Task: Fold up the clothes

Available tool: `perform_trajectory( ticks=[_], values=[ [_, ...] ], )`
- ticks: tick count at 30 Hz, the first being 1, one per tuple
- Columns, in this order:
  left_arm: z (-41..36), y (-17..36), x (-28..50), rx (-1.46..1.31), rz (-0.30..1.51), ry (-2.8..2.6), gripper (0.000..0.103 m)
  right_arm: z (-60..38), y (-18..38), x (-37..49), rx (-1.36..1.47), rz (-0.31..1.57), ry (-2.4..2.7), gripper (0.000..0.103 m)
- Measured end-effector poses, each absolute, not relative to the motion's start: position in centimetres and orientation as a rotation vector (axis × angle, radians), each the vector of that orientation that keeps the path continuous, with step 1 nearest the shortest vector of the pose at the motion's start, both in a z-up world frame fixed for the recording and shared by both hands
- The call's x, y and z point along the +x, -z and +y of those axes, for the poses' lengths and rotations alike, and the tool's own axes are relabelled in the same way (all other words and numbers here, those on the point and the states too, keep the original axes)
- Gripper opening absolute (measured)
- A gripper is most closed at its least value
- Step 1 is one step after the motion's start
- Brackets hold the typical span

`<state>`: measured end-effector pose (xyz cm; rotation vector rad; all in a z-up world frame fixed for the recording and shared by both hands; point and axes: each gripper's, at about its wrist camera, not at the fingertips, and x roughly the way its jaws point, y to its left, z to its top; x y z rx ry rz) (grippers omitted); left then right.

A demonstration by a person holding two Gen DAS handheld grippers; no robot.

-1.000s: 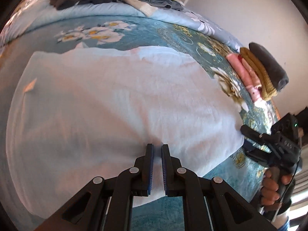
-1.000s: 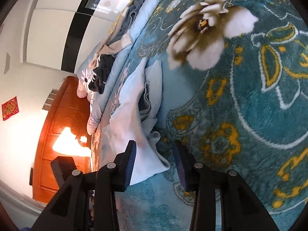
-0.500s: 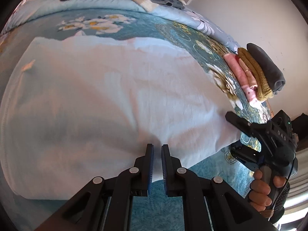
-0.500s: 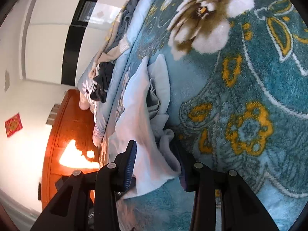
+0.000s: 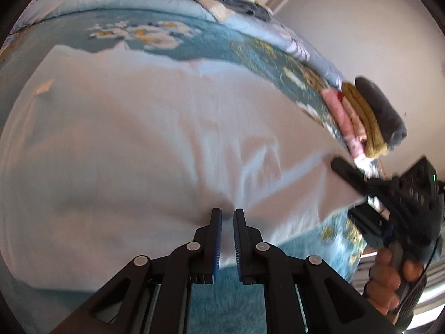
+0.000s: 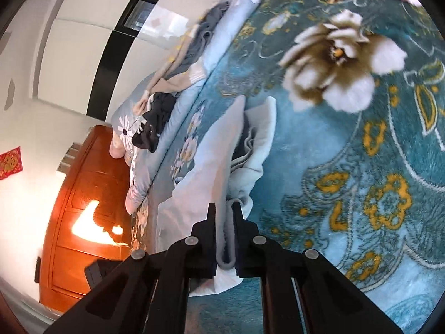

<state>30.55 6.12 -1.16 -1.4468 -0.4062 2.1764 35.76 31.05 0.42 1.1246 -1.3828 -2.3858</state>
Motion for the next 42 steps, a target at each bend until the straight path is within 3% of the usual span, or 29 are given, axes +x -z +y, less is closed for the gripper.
perform_trajectory(
  ticks=[16,19,27,33,42],
  values=[
    [5.0,2.1,26.0,-1.462,-0.63,-2.152,0.014,30.3,-1.5,36.0,1.141,-1.337,2.43,0.008],
    [2.5,1.0,26.9,-1.42,-0.694,-2.163,0.022,29.6,-2.7,35.3,1.136,-1.303,2.434,0.007],
    [-8.0,-2.2,28.9,-1.264,-0.893,-2.349,0.039,21.4,-8.3,30.6,1.097,-0.888,2.448,0.006],
    [-15.9,-3.0,30.7,-1.188,-1.042,-2.496,0.045,11.9,-9.9,28.8,1.062,-0.634,2.313,0.006],
    [-19.2,-0.7,31.4,-1.241,-1.164,-2.479,0.045,0.5,-1.5,29.0,1.374,-0.28,2.146,0.006]
  ],
)
